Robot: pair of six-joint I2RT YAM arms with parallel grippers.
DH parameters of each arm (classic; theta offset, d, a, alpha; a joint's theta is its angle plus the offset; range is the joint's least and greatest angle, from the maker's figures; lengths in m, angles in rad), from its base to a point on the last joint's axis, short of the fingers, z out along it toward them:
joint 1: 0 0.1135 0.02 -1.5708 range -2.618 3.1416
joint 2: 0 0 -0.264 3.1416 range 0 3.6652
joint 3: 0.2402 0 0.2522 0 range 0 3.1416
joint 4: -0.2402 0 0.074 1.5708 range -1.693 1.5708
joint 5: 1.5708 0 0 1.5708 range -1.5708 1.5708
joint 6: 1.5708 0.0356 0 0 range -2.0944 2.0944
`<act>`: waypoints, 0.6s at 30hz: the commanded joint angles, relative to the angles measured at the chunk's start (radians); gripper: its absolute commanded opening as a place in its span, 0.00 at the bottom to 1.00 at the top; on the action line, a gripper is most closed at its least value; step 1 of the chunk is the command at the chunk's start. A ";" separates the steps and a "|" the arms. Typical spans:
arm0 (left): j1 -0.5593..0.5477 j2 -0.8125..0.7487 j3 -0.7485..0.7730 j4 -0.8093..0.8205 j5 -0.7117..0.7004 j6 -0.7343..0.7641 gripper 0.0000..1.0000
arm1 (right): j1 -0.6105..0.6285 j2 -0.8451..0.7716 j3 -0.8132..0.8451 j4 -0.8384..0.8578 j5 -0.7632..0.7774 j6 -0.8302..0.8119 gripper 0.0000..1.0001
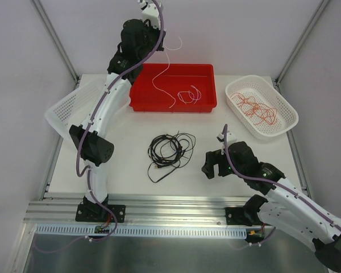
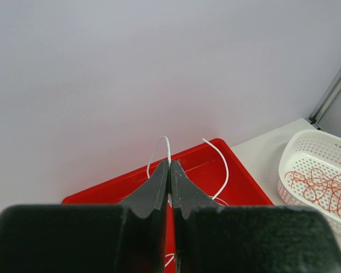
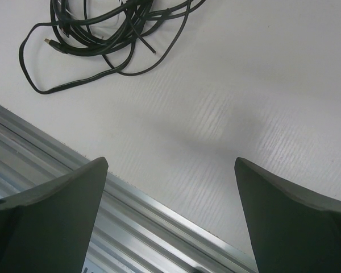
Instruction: Untangle the cables
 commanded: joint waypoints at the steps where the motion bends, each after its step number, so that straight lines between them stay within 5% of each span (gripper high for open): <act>1: 0.027 0.040 -0.053 0.106 0.036 -0.034 0.00 | 0.006 0.024 0.030 0.070 -0.025 -0.006 0.99; 6: 0.056 0.122 -0.172 0.116 0.025 -0.041 0.01 | 0.006 0.044 0.020 0.084 -0.026 0.001 1.00; 11: 0.067 0.128 -0.330 0.110 0.037 -0.108 0.14 | 0.004 0.035 0.026 0.077 -0.057 0.008 0.99; 16: 0.067 0.009 -0.449 0.105 0.060 -0.148 0.67 | 0.006 0.001 0.036 0.055 -0.054 0.023 0.99; 18: 0.065 -0.041 -0.500 0.097 0.079 -0.162 0.75 | 0.006 -0.017 0.039 0.040 -0.048 0.027 1.00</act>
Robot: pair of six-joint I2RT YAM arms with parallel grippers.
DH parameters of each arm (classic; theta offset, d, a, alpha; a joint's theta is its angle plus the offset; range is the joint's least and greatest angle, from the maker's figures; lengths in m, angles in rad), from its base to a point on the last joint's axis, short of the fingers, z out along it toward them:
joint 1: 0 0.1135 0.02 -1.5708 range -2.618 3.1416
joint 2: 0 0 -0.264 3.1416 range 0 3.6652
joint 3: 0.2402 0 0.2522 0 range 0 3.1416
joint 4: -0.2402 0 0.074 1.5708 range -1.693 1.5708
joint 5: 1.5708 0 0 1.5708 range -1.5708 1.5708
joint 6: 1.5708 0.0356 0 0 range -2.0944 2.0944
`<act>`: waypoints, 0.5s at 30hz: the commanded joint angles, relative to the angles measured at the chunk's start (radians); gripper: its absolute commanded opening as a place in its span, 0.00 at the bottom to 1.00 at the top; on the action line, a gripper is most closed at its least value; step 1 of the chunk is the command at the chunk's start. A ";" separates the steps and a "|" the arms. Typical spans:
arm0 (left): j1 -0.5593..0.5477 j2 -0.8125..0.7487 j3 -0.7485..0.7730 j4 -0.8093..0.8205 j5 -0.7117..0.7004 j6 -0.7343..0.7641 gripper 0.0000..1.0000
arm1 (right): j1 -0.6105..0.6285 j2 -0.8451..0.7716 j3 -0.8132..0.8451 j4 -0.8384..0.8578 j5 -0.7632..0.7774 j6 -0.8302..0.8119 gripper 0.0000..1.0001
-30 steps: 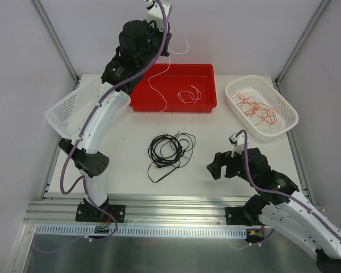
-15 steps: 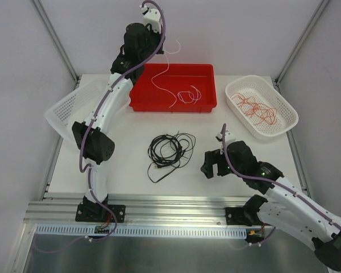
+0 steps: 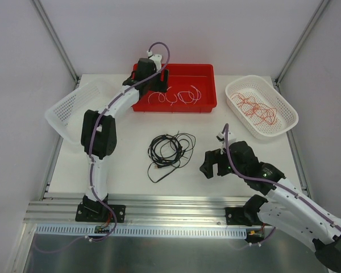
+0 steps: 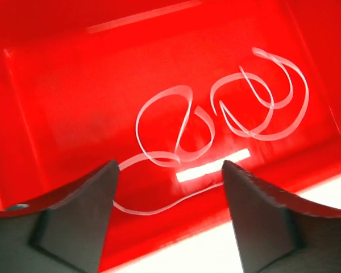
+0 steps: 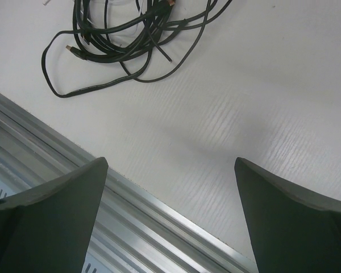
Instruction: Untangle the cables
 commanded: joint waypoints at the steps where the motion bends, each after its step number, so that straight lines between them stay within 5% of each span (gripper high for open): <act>1: -0.003 -0.228 -0.057 0.041 0.045 -0.067 0.82 | 0.004 -0.038 0.042 -0.005 -0.002 0.024 1.00; 15: -0.098 -0.403 -0.393 0.002 0.064 -0.190 0.79 | 0.006 -0.118 0.026 -0.053 0.030 0.066 1.00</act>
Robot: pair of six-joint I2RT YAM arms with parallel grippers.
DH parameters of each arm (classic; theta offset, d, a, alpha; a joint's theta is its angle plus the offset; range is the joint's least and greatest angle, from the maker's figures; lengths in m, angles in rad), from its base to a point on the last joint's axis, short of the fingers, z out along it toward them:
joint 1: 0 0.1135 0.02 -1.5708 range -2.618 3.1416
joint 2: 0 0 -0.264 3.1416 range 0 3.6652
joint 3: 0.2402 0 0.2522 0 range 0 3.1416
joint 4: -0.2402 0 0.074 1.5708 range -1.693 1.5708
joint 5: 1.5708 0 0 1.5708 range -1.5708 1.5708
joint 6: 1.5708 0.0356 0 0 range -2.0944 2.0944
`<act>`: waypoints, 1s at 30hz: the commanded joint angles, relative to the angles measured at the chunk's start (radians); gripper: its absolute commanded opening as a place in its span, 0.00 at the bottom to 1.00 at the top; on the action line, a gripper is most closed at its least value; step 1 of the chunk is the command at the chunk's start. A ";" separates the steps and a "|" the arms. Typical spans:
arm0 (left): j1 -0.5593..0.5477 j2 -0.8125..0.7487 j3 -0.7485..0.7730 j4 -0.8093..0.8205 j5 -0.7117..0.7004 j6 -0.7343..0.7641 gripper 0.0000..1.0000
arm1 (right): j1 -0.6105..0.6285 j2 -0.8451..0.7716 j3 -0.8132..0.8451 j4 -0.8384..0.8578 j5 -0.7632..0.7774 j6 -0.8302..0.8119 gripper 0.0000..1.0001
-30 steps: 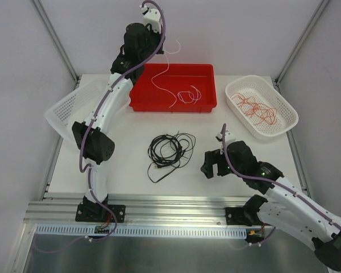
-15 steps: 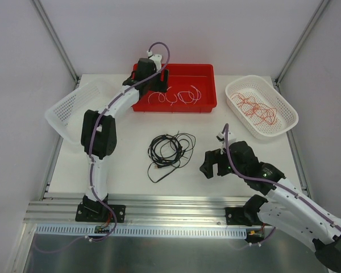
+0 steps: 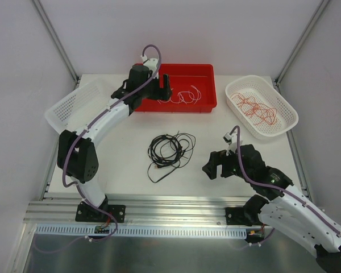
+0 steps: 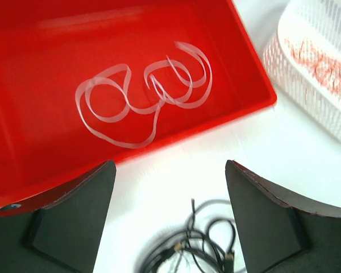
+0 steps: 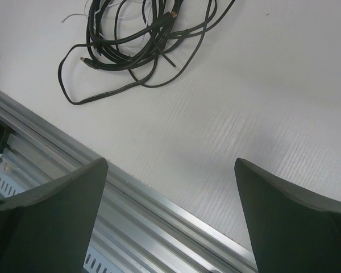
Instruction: Untangle the cables
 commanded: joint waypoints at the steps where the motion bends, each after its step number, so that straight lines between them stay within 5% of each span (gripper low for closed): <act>1: -0.049 0.012 -0.071 -0.031 0.013 -0.058 0.79 | 0.004 -0.005 0.027 -0.009 0.012 0.022 0.99; 15: -0.286 -0.237 -0.550 -0.115 -0.001 -0.128 0.79 | 0.007 0.053 0.003 0.060 -0.005 0.028 1.00; 20: -0.351 -0.290 -0.614 -0.120 -0.058 -0.134 0.79 | 0.012 0.074 0.001 0.085 -0.035 0.040 1.00; 25: -0.343 -0.366 -0.653 -0.184 -0.295 -0.232 0.72 | 0.024 0.087 0.018 0.080 -0.034 0.045 0.99; 30: -0.287 -0.415 -0.723 -0.209 -0.330 -0.375 0.67 | 0.029 0.106 0.026 0.087 -0.032 0.045 1.00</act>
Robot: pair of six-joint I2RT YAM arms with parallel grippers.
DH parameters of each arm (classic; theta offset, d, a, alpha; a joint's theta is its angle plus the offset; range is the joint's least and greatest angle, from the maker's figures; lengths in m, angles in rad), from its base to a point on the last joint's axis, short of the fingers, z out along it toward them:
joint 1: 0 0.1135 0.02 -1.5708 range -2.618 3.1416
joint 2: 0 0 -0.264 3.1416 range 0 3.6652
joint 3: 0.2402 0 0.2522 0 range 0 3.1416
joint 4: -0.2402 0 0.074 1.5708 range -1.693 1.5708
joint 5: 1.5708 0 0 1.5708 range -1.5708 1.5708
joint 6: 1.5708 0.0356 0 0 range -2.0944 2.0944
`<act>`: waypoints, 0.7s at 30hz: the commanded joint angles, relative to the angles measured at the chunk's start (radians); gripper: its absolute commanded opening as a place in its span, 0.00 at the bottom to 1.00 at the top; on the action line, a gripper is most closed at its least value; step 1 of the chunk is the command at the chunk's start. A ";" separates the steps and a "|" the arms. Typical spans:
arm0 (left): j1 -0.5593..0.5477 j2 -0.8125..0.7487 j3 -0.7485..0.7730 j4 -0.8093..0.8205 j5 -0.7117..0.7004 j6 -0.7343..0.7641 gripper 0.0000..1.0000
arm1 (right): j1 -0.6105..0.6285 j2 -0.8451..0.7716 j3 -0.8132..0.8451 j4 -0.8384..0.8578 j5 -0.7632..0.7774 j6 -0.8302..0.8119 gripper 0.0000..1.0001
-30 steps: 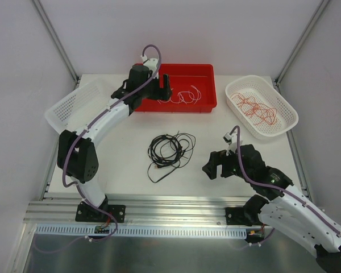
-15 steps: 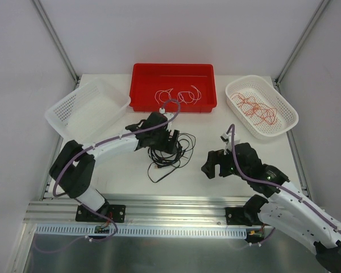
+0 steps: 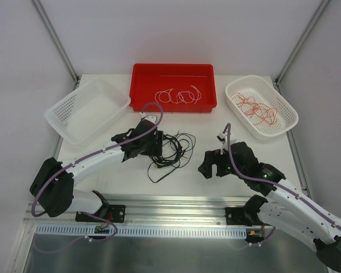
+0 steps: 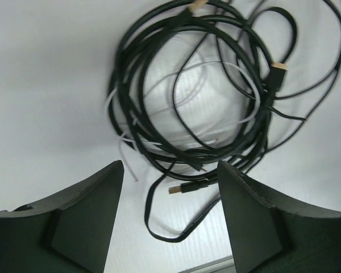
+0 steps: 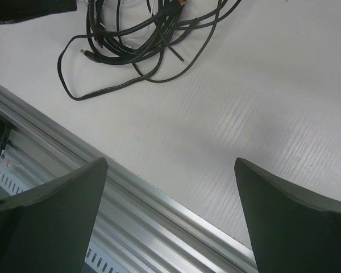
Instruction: Untangle the cables
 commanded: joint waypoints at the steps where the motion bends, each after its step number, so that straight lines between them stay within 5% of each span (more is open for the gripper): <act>1: 0.031 -0.045 -0.051 -0.038 -0.090 -0.127 0.67 | 0.009 0.023 0.030 0.045 -0.012 0.013 0.99; 10: 0.062 0.020 -0.072 -0.038 -0.069 -0.157 0.58 | 0.035 0.171 0.110 0.099 -0.029 -0.044 0.99; 21: 0.105 0.058 -0.106 -0.032 -0.046 -0.184 0.23 | 0.089 0.609 0.377 0.218 -0.172 -0.159 0.97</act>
